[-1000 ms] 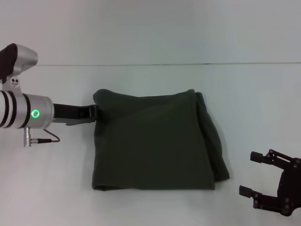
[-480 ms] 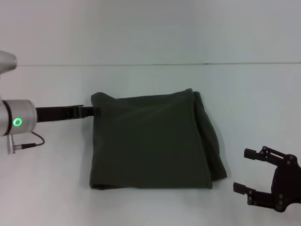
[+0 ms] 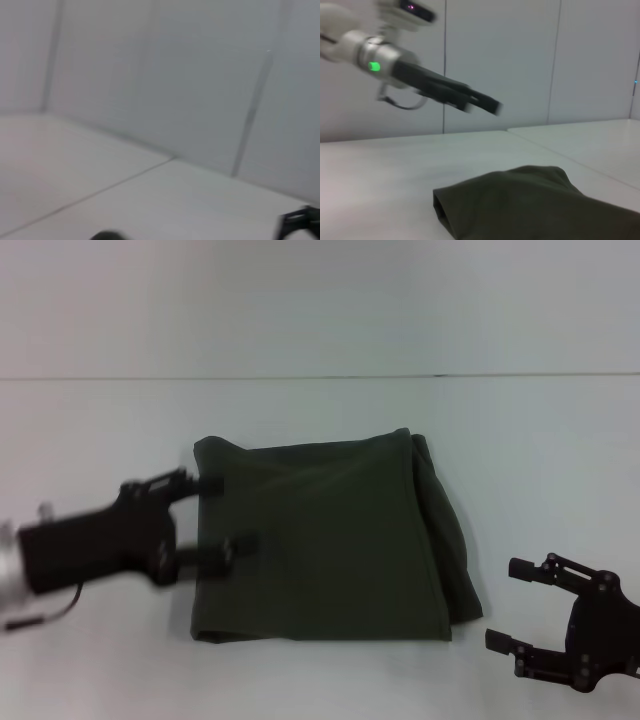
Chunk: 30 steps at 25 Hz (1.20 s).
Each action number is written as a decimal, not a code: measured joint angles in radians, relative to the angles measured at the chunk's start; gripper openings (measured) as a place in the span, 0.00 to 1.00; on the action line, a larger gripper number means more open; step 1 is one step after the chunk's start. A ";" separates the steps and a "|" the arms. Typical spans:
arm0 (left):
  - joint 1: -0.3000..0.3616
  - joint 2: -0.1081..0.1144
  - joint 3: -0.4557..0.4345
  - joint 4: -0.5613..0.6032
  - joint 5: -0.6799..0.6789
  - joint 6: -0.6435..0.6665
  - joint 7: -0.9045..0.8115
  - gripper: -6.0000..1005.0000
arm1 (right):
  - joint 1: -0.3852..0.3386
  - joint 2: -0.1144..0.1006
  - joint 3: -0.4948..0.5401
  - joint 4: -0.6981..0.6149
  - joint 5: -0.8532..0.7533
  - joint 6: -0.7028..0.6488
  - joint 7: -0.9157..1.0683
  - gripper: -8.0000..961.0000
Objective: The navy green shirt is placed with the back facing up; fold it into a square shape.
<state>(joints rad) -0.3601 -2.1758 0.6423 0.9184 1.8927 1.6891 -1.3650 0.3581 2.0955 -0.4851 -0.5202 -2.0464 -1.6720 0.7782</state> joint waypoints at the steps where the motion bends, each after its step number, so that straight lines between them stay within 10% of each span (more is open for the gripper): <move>1: 0.020 0.000 -0.021 -0.015 -0.002 0.040 0.053 0.77 | 0.000 0.000 0.000 0.008 0.000 0.008 -0.004 0.90; 5: 0.088 0.000 -0.116 -0.086 0.060 0.122 0.224 0.93 | 0.006 0.001 -0.001 0.055 0.000 0.048 -0.032 0.90; 14: 0.159 -0.001 -0.366 -0.204 0.261 0.158 0.401 0.94 | 0.003 0.001 0.025 0.118 0.007 0.126 -0.081 0.90; 30: 0.146 -0.001 -0.376 -0.210 0.265 0.158 0.406 0.94 | 0.011 0.001 0.017 0.138 -0.005 0.179 -0.090 0.90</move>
<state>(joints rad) -0.2139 -2.1767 0.2667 0.7087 2.1573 1.8475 -0.9592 0.3688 2.0969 -0.4679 -0.3821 -2.0510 -1.4929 0.6886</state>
